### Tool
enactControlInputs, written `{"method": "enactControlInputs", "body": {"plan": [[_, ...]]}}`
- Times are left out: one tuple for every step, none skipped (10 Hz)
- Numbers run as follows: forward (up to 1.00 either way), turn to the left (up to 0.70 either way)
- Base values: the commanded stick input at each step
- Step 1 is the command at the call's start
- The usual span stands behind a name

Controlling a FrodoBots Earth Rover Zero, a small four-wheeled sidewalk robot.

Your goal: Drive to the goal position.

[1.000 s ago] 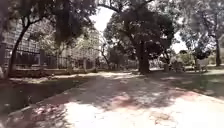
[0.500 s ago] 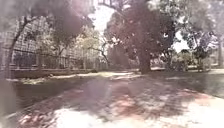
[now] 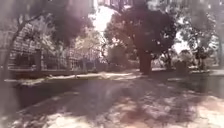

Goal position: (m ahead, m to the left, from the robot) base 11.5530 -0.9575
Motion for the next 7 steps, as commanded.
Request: {"method": "enactControlInputs", "body": {"plan": [[0.70,-0.02],[0.70,-0.17],[0.70,0.00],[0.70,0.00],[0.70,0.00],[0.70,0.00],[0.70,0.00]]}}
